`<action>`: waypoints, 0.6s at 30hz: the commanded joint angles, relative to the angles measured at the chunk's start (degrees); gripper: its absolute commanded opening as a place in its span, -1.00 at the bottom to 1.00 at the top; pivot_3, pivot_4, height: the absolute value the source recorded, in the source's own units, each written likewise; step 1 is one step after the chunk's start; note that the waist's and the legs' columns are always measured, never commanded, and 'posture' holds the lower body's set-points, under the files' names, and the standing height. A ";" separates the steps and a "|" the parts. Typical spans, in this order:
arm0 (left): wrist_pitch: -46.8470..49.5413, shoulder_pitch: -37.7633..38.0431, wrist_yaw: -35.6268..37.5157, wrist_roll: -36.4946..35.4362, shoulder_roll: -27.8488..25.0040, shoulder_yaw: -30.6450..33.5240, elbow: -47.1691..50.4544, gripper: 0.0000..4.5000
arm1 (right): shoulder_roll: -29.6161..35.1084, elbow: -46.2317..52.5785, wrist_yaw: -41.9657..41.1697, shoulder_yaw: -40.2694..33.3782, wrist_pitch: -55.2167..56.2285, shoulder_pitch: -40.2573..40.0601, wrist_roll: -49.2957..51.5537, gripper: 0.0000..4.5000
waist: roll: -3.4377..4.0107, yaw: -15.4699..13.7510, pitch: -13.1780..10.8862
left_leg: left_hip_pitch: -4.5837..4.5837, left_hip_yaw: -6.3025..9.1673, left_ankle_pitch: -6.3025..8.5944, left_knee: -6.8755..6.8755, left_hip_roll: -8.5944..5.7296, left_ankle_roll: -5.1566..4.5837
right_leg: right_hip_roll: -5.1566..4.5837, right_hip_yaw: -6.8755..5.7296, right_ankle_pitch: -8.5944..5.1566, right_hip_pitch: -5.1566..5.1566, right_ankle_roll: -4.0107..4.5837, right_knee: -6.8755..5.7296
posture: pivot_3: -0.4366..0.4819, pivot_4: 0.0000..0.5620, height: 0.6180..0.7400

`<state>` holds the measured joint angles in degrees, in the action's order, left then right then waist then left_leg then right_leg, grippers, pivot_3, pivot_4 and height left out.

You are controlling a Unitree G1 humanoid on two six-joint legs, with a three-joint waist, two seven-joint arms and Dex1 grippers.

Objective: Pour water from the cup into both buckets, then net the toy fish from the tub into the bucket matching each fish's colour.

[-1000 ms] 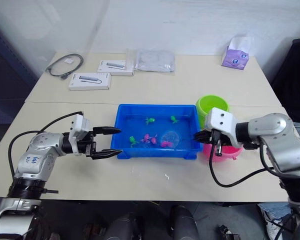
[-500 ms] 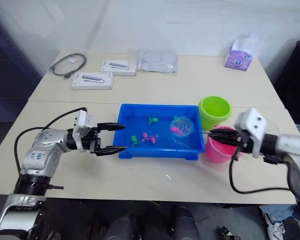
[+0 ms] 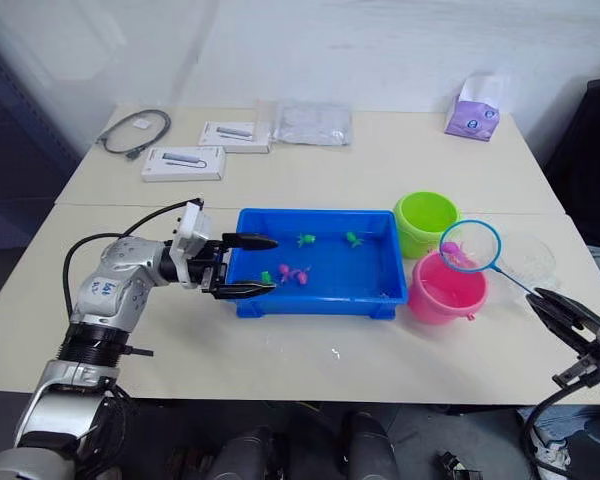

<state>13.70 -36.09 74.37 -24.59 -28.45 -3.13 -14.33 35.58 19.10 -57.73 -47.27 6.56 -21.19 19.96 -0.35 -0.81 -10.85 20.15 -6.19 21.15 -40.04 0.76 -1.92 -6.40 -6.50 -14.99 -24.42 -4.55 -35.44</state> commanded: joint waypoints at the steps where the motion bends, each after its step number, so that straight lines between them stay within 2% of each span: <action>1: -0.18 -1.38 0.51 -0.14 0.63 -0.27 0.72 0.98 | -0.29 -1.29 2.96 0.86 8.15 -0.35 -4.70 -1.00 | 0.00 0.04 0.00 | 0.00 0.00 0.00 0.00 0.00 0.00 | -0.01 0.01 0.00 0.00 0.00 -0.01 | -0.05 -0.47 1.00; 7: 0.53 -1.90 0.35 -0.18 1.83 -0.96 1.50 0.98 | -1.21 -6.34 11.06 3.84 24.82 -0.30 -17.01 -1.00 | 0.00 0.00 0.00 | 0.01 0.00 -0.01 -0.01 -0.01 0.01 | -0.04 0.02 -0.02 -0.03 0.03 -0.02 | -0.05 -0.47 1.00; 11: 1.05 -2.04 0.49 -0.36 2.20 -1.27 1.97 0.98 | 0.62 -10.89 21.50 1.98 40.27 -0.63 -35.85 -1.00 | 0.00 -0.18 0.00 | 0.01 -0.01 -0.01 -0.02 -0.03 0.01 | -0.04 0.04 -0.02 -0.03 0.03 -0.02 | -0.05 -0.47 1.00; 18: 0.75 -2.31 1.34 0.04 1.85 -1.53 1.53 0.98 | 1.84 -12.51 38.73 -1.41 50.96 -0.97 -54.23 -1.00 | 0.00 -0.07 0.00 | 0.00 -0.04 -0.04 -0.02 0.01 0.08 | -0.02 0.17 -0.05 -0.07 0.07 -0.05 | -0.05 -0.47 1.00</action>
<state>14.95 -37.37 75.13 -24.55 -26.23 -4.63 -14.22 36.41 6.18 -23.35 -46.23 54.46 -21.66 -31.36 -0.34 -0.87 -10.85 20.15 -6.23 21.10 -40.06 0.77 -1.83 -6.42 -6.32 -15.04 -24.49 -4.47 -35.49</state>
